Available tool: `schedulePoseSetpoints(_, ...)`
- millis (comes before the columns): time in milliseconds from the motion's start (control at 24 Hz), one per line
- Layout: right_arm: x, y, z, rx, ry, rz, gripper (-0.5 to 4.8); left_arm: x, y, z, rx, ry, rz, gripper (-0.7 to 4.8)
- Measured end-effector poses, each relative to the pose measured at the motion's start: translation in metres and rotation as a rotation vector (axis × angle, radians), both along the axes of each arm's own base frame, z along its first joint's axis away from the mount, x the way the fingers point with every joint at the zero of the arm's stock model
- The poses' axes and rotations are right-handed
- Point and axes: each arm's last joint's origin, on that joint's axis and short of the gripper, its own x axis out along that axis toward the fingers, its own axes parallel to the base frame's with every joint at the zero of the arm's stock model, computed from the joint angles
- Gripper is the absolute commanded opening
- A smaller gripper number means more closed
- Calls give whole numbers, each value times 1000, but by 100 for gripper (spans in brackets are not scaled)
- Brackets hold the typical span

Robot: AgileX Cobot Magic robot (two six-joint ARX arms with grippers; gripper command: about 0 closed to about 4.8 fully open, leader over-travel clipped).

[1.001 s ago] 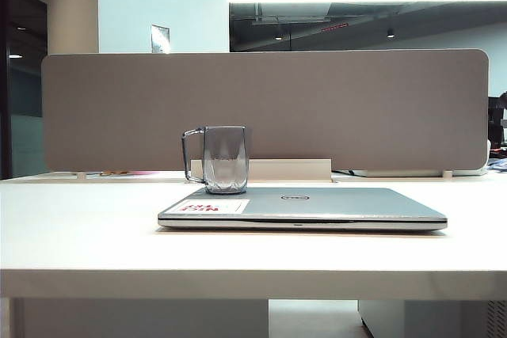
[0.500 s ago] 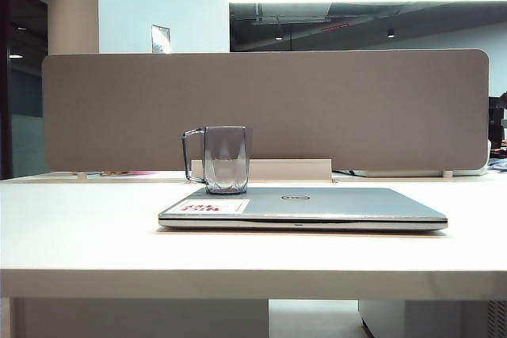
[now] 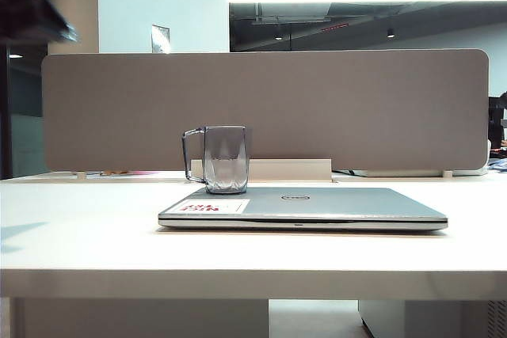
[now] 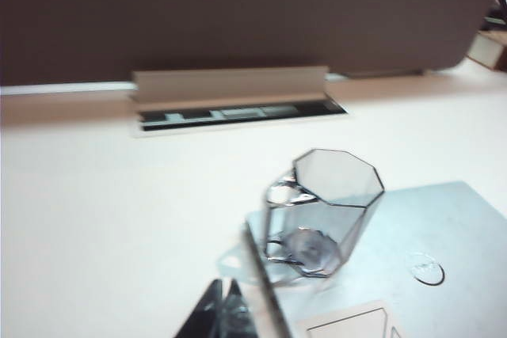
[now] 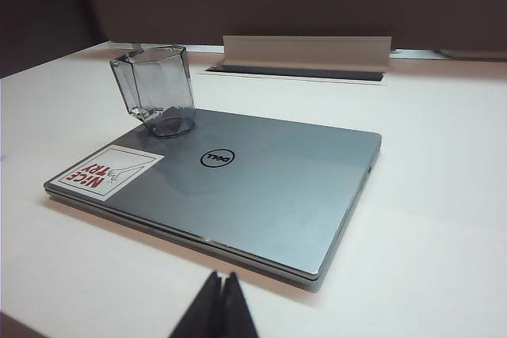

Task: Pick up the water cup and place it on the right side of the laptop.

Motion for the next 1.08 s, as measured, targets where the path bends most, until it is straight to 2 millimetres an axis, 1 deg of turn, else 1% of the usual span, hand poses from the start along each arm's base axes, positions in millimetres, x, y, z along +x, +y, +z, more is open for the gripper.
schedulePoseSetpoints(42,0,0,0,0,0,0,-8,7,-4,-2,2,11,-13,-5)
schedulePoseSetpoints(83,0,0,0,0,0,0,-8,22,-14,-8,7,46,-39,-5)
schedulePoseSetpoints(334,0,0,0,-1,0,-8,-8,57,-36,-30,29,132,-66,-2)
schedulePoseSetpoints(375,0,0,0,0,0,-8,-8,64,-40,-41,35,151,-70,-1)
schedulePoseSetpoints(417,0,0,0,0,0,-10,-8,68,-44,-51,41,171,-72,1)
schedulePoseSetpoints(459,0,0,0,-1,0,-13,-8,70,-47,-56,44,177,-76,8)
schedulePoseSetpoints(542,0,0,0,-1,0,-15,-8,75,-52,-66,50,182,-74,50)
schedulePoseSetpoints(584,0,0,0,-1,0,-15,-8,77,-56,-72,56,184,-62,86)
schedulePoseSetpoints(626,0,0,0,-1,0,-15,-8,79,-61,-80,68,193,-42,98)
schedulePoseSetpoints(751,0,0,0,-1,0,-15,-8,85,-69,-97,70,171,-34,98)
schedulePoseSetpoints(876,0,0,0,-1,0,-15,-8,91,-72,-104,74,175,-30,101)
schedulePoseSetpoints(917,0,0,0,-1,0,-15,-8,93,-73,-105,74,173,-27,113)
schedulePoseSetpoints(959,0,0,0,-1,0,-15,-8,97,-73,-105,73,169,-22,135)
schedulePoseSetpoints(1084,0,0,0,-1,1,-15,-8,108,-78,-100,64,151,-20,135)
